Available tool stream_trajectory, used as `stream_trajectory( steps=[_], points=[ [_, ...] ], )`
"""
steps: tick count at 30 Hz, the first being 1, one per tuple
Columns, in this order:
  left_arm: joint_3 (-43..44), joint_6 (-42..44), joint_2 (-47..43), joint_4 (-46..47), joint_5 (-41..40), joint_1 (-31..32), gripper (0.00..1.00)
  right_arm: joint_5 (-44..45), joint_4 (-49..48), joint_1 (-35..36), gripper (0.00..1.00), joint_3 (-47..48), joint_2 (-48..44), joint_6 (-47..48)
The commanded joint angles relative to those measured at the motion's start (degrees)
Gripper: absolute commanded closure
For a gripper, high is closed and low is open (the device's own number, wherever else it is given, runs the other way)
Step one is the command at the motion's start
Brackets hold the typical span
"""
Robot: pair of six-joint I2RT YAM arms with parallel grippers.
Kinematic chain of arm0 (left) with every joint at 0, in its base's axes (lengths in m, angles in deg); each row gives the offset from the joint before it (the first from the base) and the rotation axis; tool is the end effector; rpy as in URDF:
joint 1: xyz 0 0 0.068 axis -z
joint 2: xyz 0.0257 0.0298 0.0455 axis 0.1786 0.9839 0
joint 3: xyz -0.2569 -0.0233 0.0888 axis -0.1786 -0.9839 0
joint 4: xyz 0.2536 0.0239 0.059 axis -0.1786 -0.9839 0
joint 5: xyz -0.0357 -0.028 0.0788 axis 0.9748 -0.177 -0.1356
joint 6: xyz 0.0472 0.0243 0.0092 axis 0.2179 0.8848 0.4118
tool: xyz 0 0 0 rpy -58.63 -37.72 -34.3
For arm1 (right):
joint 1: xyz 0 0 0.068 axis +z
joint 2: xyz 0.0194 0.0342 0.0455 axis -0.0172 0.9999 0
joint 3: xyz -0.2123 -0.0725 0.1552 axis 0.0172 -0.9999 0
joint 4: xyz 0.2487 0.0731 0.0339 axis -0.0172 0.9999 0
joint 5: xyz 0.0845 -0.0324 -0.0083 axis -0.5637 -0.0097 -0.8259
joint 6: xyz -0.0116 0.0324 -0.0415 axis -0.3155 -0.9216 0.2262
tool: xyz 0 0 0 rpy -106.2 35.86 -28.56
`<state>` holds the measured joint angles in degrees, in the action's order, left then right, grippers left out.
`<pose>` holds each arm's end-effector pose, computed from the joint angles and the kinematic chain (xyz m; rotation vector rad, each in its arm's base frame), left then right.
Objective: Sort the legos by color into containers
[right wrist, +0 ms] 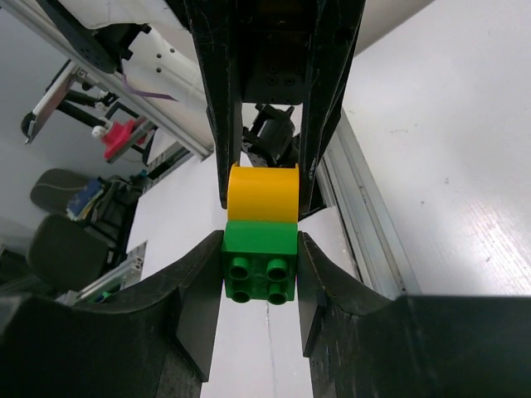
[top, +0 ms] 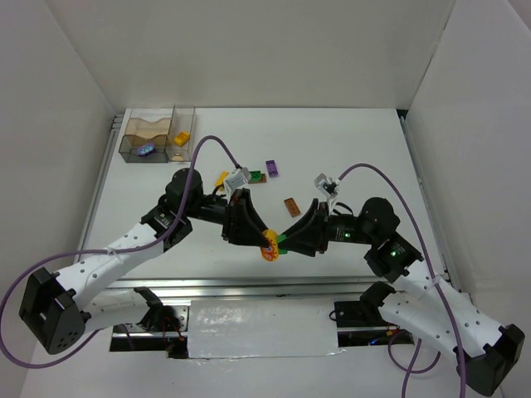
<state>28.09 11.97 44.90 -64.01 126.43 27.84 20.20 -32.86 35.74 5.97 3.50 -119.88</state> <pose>0.1771 -0.1786 0.3397 0.9733 1.6337 -1.7881 0.1155 0.1182 0.3278 -0.7438 1.6409 1.5547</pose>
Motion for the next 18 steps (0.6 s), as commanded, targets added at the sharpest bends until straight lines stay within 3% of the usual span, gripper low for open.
stream_trajectory(
  steps=[1,9,18],
  points=[
    [4.0,2.6,0.1,1.3,-2.1,-0.1,1.0,-0.3,-0.2,0.4,1.0,-1.4,-2.3,3.6],
    [4.6,3.9,-0.6,-0.9,-2.1,-0.9,1.0,-0.9,6.7,-0.6,1.0,1.8,-4.1,12.5],
    [4.4,1.6,-1.9,2.1,-0.2,-2.5,1.0,-14.5,-1.1,-8.6,1.0,-1.1,-6.4,10.4]
  ],
)
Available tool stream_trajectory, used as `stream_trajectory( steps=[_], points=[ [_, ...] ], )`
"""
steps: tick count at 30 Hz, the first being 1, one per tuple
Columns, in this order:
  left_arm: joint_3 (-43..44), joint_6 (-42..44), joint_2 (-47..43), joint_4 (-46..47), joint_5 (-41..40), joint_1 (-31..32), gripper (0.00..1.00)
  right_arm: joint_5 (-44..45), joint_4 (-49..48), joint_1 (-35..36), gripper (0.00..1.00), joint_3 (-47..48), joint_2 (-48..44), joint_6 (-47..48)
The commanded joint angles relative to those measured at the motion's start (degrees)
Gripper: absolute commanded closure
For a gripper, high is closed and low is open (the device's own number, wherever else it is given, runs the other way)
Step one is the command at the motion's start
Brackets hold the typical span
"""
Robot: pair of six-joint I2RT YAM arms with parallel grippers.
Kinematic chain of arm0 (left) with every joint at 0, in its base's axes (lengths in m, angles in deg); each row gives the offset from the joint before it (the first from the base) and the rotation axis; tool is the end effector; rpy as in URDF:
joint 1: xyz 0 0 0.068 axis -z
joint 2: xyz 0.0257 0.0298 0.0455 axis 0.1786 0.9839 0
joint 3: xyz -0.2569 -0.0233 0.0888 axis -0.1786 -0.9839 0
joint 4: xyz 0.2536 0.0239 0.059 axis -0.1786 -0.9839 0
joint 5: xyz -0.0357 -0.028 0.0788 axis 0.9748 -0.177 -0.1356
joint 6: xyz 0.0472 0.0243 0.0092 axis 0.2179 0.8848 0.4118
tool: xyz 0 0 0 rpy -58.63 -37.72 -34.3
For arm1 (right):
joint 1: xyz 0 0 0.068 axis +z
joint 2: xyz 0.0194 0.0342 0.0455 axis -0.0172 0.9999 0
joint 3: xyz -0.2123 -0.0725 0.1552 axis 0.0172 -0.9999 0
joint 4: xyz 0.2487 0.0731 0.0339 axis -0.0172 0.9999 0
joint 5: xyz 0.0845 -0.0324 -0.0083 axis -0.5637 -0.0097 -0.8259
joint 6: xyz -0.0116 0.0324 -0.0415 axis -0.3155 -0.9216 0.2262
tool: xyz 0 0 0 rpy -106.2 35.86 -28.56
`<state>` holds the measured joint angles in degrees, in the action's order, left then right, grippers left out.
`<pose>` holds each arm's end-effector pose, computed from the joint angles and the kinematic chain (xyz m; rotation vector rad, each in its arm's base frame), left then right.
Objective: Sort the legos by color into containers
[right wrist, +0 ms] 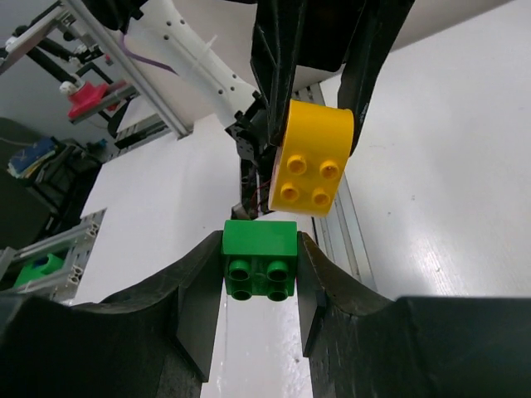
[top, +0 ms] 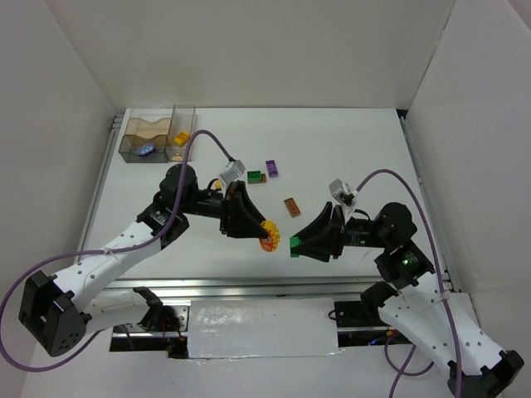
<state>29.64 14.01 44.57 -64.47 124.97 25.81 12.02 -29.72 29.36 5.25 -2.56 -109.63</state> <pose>0.1833 -0.1716 0.3496 0.9444 1.5921 -1.7195 0.1039 0.0943 0.3318 -0.9037 1.4823 1.4389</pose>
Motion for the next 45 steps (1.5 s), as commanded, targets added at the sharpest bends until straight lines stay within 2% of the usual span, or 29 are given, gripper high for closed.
stream_trajectory(
  steps=[1,2,3,4,5,7,8,10,12,14,15,16,19,24,29,31,36,39,40,42,43,45],
  points=[
    [3.4,1.3,-1.6,0.8,0.6,-0.9,1.0,-5.2,-3.9,-3.6,1.0,-0.4,-0.4,0.2],
    [4.0,2.0,-1.6,-1.1,-2.5,-2.3,1.0,-3.3,-3.7,-3.9,1.0,-0.5,-1.3,0.2],
    [5.2,3.3,-1.7,-7.8,-5.6,-3.7,1.0,0.1,-2.2,-4.3,1.0,-0.7,-1.9,0.0],
    [8.0,5.2,-1.6,-11.7,-9.4,-5.2,1.0,6.3,-1.9,-4.5,1.0,-1.4,-2.5,-0.3],
    [9.5,5.2,-1.0,-16.2,-16.4,-10.0,1.0,10.0,-1.1,-4.4,1.0,-1.6,-3.4,-0.5],
    [13.8,2.9,1.0,-24.6,-22.4,-16.2,1.0,14.4,1.0,-4.6,1.0,-2.3,-3.5,-1.0],
    [16.0,3.2,4.0,-28.5,-30.3,-21.6,1.0,16.1,1.0,-4.5,1.0,-2.5,-3.3,-1.3],
    [24.2,5.0,7.6,-39.6,-48.2,-23.4,1.0,15.1,0.7,-4.6,1.0,-3.7,-3.1,-2.1],
    [29.5,6.4,13.0,-40.7,-66.5,-24.2,1.0,12.8,-1.8,-4.6,1.0,-4.8,-3.3,-3.9],
    [33.6,4.9,19.3,-38.7,-73.0,-26.7,1.0,12.0,-2.5,-4.5,1.0,-5.8,-4.1,-4.9],
    [34.5,4.3,21.4,-36.9,-78.8,-27.2,1.0,11.6,-2.7,-4.5,1.0,-6.3,-4.4,-5.2],
    [35.1,3.5,23.6,-32.4,-82.9,-27.6,1.0,11.2,-2.5,-4.6,1.0,-6.5,-4.8,-5.3],
    [40.0,5.5,33.0,-26.1,-91.0,-29.8,1.0,10.8,-0.5,-4.4,1.0,-6.8,-6.9,-5.3],
    [50.8,18.6,49.0,-13.3,-99.1,-30.2,1.0,10.5,4.1,-4.1,1.0,-8.3,-11.2,-5.0],
    [54.3,23.4,59.1,-3.8,-92.9,-30.7,1.0,10.6,4.2,-3.9,1.0,-10.3,-13.7,-6.1],
    [54.8,24.6,61.4,1.1,-91.3,-30.7,0.95,10.2,3.9,-3.7,1.0,-10.6,-12.5,-6.4],
    [62.5,25.8,70.9,3.3,-89.5,-30.8,0.9,7.7,4.2,-3.6,1.0,-9.4,-9.0,-7.2],
    [65.7,26.3,75.0,5.1,-89.5,-30.9,0.81,7.5,4.2,-3.6,1.0,-8.5,-7.4,-7.0],
    [66.5,26.3,76.7,5.5,-89.5,-31.0,0.72,7.5,4.3,-3.6,1.0,-8.2,-6.2,-6.4],
    [68.4,26.3,78.0,5.3,-89.4,-31.0,0.65,7.5,4.4,-3.6,1.0,-7.1,-5.0,-6.0],
    [68.6,26.0,78.4,5.5,-89.8,-31.0,0.51,7.4,4.2,-3.6,1.0,-6.7,-3.9,-5.8],
    [68.5,25.6,78.9,6.1,-90.1,-31.2,0.35,7.2,3.1,-3.5,1.0,-6.3,-3.0,-5.7]
  ],
)
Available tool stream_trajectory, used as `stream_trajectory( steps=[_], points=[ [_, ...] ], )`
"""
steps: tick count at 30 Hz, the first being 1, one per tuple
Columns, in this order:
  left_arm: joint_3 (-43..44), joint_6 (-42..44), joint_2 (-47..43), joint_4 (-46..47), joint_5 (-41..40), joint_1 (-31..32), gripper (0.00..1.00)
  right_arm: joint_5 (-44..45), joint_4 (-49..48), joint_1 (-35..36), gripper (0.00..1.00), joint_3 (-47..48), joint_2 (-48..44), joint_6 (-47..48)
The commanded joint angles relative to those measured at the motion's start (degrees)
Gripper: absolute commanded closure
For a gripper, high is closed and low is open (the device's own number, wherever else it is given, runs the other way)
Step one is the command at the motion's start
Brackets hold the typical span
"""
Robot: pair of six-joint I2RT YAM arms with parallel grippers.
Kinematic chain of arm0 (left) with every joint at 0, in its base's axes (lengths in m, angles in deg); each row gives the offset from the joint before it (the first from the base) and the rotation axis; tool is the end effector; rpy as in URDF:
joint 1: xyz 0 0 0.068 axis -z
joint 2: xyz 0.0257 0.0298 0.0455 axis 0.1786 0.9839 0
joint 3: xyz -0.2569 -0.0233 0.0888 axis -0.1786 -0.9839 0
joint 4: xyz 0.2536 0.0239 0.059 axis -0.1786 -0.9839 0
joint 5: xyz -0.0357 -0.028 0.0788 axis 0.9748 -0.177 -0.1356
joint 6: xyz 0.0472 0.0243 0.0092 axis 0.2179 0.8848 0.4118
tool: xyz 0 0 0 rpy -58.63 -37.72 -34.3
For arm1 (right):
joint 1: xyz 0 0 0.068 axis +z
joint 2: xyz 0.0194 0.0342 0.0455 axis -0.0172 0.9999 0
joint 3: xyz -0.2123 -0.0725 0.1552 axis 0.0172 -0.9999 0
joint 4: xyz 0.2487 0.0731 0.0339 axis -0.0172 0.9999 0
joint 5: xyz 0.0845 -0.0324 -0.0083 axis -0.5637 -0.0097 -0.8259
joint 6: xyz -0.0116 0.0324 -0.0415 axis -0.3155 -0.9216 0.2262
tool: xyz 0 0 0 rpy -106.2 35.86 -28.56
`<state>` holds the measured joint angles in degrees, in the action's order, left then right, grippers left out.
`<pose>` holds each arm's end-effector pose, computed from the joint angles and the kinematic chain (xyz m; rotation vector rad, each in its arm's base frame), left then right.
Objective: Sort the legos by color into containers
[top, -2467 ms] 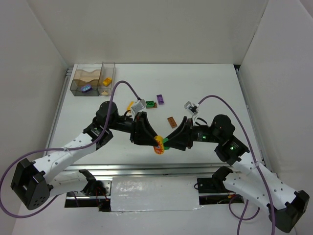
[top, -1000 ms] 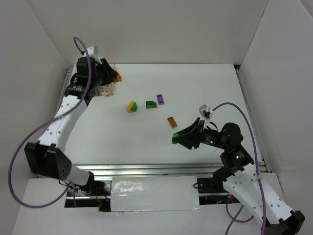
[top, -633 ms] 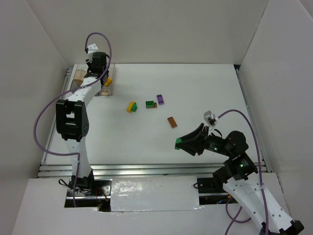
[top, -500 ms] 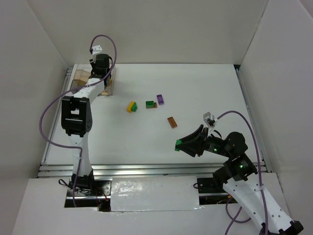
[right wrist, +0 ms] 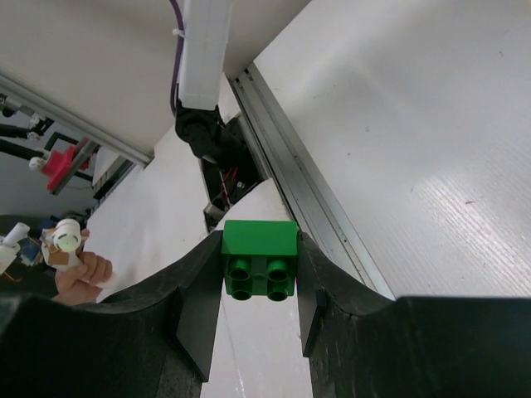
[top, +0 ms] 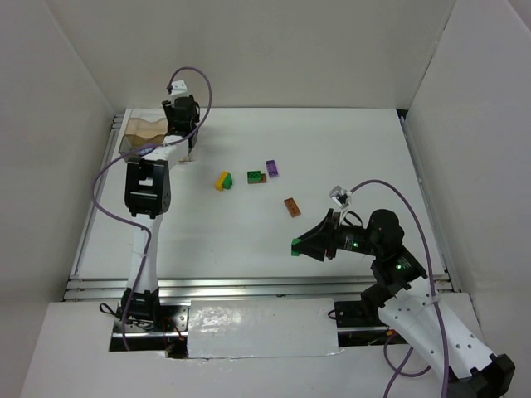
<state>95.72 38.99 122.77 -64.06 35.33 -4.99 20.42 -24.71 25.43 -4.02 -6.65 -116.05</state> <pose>0.5772 -0.0357 0.1993 -0.4768 1.6428 0.2322 0.1105 0.0834 0.2762 -0.5852 1.7733 1.3930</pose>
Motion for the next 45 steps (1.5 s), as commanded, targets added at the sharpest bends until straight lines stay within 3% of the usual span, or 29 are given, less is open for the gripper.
stream_trajectory(
  steps=[1,2,3,9,11,13,15,16,17,20,24,27,30,33,38,45],
  points=[
    [2.3,0.5,0.8,5.8,-1.1,-0.3,0.19,-1.4,-2.3,0.3,1.0,3.1,1.8,0.6],
    [2.3,0.2,0.7,5.8,-1.5,-0.3,0.04,-1.4,-2.9,0.3,1.0,3.2,2.2,0.4],
    [2.3,0.1,0.7,5.7,-1.6,-0.3,0.0,-1.4,-3.2,0.4,1.0,3.2,2.4,0.3],
    [-2.8,-2.3,-7.8,4.0,-2.6,-0.2,0.01,0.2,-3.4,0.5,1.0,3.0,3.4,-0.2],
    [-1.7,-7.0,-14.8,-1.5,-2.5,0.1,0.01,3.2,-3.4,0.4,1.0,3.2,3.9,-0.9],
    [1.2,-12.0,-21.8,-14.9,1.1,0.2,0.0,4.9,-5.3,0.2,1.0,3.6,5.3,-2.0],
    [0.8,-20.0,-30.2,-26.0,9.7,0.1,0.01,5.1,-7.4,0.1,1.0,3.9,7.0,-4.1],
    [-3.5,-24.5,-33.4,-27.4,13.9,0.2,0.01,5.1,-10.0,-0.1,1.0,3.9,7.3,-4.5],
    [-7.1,-26.7,-36.9,-27.9,23.4,0.2,0.0,3.8,-11.1,-0.1,1.0,3.9,7.7,-5.1],
    [-22.5,-30.2,-49.7,-21.7,41.0,2.4,0.01,2.5,-12.9,-0.4,1.0,4.8,8.3,-5.6],
    [-32.3,-26.3,-62.1,-23.7,51.0,14.3,0.0,0.1,-13.7,-0.6,1.0,5.5,7.0,-5.2],
    [-46.4,-29.1,-70.0,-16.7,61.6,19.5,0.01,0.1,-15.2,-0.6,1.0,5.9,5.1,-6.4],
    [-53.8,-29.0,-77.0,-13.0,68.8,25.4,0.03,-1.9,-20.3,-0.5,1.0,5.8,3.9,-10.3],
    [-57.9,-28.3,-82.7,-10.2,71.8,31.7,0.03,-4.0,-26.6,-0.5,1.0,4.5,3.4,-15.6],
    [-59.8,-26.7,-86.7,-9.4,69.2,41.3,0.06,-6.6,-37.8,0.6,1.0,3.3,2.9,-22.7],
    [-58.0,-24.5,-84.8,-8.9,64.3,49.5,0.14,-3.3,-32.1,3.4,1.0,5.2,1.9,-19.7]
  ],
)
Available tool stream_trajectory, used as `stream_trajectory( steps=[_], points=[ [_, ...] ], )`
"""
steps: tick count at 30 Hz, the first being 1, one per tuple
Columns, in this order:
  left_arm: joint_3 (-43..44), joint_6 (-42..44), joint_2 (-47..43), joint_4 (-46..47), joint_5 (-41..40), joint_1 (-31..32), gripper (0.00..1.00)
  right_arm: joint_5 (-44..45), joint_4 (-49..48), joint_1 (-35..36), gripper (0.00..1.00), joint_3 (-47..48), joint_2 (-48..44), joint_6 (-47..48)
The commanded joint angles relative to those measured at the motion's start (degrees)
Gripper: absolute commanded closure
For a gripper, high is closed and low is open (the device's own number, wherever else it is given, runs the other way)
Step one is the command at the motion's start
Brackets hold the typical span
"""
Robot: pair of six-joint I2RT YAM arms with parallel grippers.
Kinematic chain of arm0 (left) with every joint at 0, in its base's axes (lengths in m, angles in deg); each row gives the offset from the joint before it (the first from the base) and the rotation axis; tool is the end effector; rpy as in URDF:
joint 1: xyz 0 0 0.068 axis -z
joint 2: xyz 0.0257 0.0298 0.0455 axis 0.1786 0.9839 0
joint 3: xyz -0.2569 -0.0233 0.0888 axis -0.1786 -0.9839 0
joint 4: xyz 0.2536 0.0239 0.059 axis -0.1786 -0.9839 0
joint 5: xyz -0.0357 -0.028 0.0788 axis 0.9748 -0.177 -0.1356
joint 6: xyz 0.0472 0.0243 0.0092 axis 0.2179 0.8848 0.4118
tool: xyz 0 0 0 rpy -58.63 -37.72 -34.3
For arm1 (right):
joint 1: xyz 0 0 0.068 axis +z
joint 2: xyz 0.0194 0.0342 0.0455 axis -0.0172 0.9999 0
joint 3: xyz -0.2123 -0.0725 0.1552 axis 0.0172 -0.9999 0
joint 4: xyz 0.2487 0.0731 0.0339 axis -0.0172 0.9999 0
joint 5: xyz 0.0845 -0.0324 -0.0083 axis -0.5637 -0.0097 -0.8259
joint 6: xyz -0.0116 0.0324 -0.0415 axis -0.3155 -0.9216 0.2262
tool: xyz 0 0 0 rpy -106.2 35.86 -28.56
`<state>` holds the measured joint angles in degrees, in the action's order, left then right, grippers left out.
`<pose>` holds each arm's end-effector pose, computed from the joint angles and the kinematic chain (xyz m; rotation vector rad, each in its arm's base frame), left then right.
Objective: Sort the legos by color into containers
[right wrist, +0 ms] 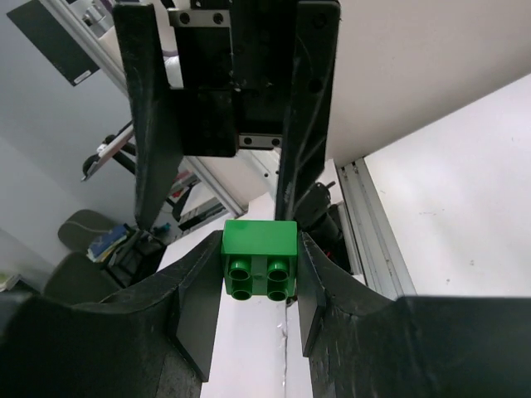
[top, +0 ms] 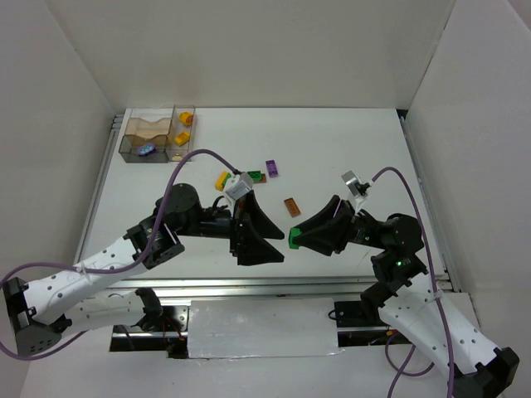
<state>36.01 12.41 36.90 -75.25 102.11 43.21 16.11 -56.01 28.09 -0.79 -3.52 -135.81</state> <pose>0.1153 -0.1915 0.3999 0.8216 1.5574 -1.7004 0.1034 0.0888 0.3410 -0.6425 1.3653 1.6538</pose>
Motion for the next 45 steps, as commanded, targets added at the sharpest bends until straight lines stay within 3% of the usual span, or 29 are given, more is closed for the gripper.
stream_trajectory(
  steps=[1,12,14,18,25,38,41,45],
  points=[
    [1.7,2.1,1.3,2.7,-2.6,1.5,0.16,1.3,-0.8,0.8,1.0,2.0,-1.8,0.0],
    [3.1,1.9,3.6,1.5,-5.2,2.3,0.15,0.5,-1.0,1.8,1.0,2.5,-2.5,0.0],
    [3.3,1.4,4.2,3.2,-4.7,2.8,0.25,0.7,-1.5,2.1,1.0,2.3,-1.6,0.1],
    [4.5,1.6,5.5,3.5,-4.5,4.0,0.32,1.7,-1.5,2.9,1.0,2.4,-0.2,0.8],
    [4.8,1.4,5.9,4.0,-3.6,4.6,0.55,4.0,1.0,3.4,1.0,2.8,-0.8,3.1],
    [4.9,2.4,6.6,2.0,-3.4,4.8,0.34,5.9,5.0,3.4,1.0,4.6,-1.0,5.3],
    [5.0,3.0,6.2,1.1,-4.3,4.8,0.34,6.0,5.7,3.4,1.0,4.8,-1.4,6.0],
    [5.0,3.3,6.2,0.8,-4.8,4.8,0.42,6.7,6.1,3.4,1.0,4.6,-1.8,6.4]
  ],
)
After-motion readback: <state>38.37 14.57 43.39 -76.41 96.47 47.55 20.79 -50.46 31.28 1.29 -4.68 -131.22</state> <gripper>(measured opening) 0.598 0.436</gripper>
